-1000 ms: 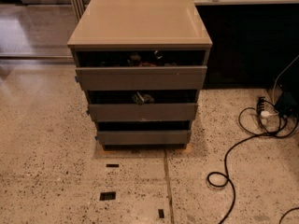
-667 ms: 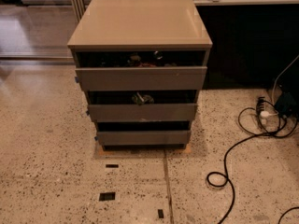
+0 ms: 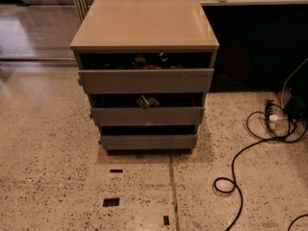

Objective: Place redbull can into top drawer

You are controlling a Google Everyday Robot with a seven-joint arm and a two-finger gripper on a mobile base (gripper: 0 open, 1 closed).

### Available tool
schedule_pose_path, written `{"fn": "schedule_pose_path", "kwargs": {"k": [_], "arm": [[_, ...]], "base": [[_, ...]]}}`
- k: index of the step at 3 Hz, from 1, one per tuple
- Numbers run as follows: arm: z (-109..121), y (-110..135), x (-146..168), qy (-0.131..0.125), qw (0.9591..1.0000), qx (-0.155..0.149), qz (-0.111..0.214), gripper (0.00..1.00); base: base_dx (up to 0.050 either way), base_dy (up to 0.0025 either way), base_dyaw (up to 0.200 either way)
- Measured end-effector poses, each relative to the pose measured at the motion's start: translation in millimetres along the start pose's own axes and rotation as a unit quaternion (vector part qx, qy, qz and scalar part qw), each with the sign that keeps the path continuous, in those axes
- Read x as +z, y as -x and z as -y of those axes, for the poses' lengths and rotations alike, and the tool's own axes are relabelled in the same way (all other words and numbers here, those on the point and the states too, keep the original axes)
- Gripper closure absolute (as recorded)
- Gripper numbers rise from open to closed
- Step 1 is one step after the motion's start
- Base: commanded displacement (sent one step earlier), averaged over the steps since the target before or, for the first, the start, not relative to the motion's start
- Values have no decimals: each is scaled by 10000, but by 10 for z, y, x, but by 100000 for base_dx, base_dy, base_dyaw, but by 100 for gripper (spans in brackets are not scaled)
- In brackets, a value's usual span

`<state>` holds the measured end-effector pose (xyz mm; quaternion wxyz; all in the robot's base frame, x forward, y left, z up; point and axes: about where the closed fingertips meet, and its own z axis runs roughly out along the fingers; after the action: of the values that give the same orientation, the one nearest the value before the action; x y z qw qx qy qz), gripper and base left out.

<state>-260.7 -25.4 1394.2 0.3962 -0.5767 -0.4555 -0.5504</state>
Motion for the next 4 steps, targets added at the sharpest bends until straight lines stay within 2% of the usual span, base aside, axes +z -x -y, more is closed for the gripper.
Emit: {"fn": "schedule_pose_path", "kwargs": {"k": [1,2,3,4], "arm": [[90,-209,32,-390,9988,-39,-285,0],[296,-714,358,-1273,9886,-446,-673,0],[238,-1000,648,-1938,9741,-780,-860,0],[239,-1001,647,-1938,9741,-780,-863,0]], "base": [[0,0,0],[0,0,0],[0,0,0],[0,0,0]]}}
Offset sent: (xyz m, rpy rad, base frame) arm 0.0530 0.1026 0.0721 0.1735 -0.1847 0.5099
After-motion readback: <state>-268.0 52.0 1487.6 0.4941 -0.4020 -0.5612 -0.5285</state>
